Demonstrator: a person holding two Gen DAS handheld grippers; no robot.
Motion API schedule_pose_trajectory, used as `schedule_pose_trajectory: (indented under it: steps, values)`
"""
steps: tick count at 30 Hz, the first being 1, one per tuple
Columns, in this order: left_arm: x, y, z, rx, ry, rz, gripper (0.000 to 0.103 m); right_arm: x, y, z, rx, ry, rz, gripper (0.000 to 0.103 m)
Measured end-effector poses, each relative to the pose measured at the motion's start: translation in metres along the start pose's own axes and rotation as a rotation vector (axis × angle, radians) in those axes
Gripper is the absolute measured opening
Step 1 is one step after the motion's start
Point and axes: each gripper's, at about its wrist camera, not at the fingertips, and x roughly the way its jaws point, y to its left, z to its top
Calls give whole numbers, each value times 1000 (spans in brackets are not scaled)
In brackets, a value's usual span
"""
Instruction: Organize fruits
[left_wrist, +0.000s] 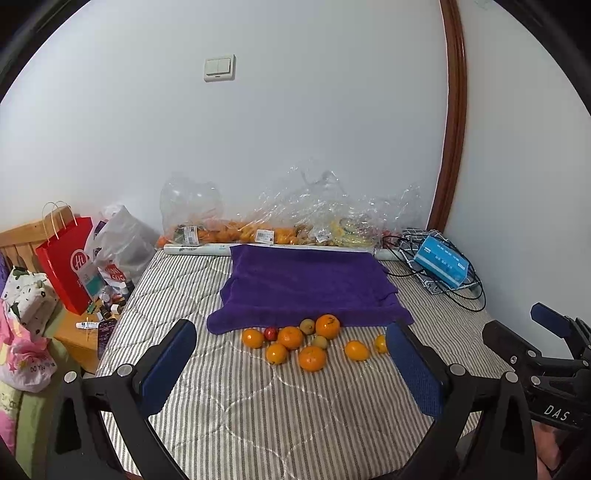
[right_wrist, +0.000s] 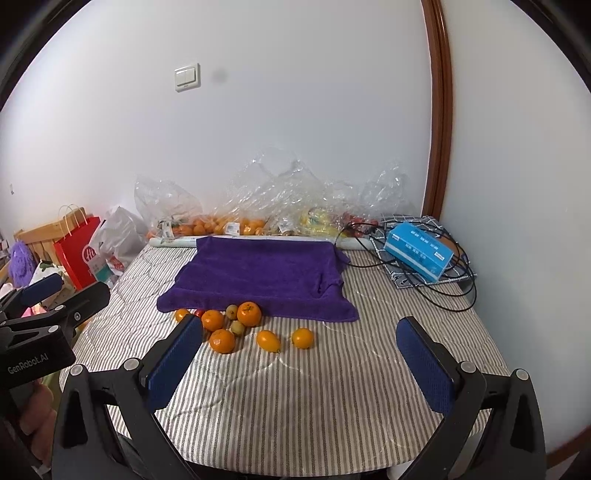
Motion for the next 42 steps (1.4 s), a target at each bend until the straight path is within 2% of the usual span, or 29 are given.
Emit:
schedule_pose_trajectory:
  steps: [9,42]
  values:
    - [-2,3,-2,-22,-3,-18,103,-3,2,0,-12,-6,-2,103]
    - [-4,3,-3,-23,12,-10,103,-7,7,-3,-9,-14,5,103]
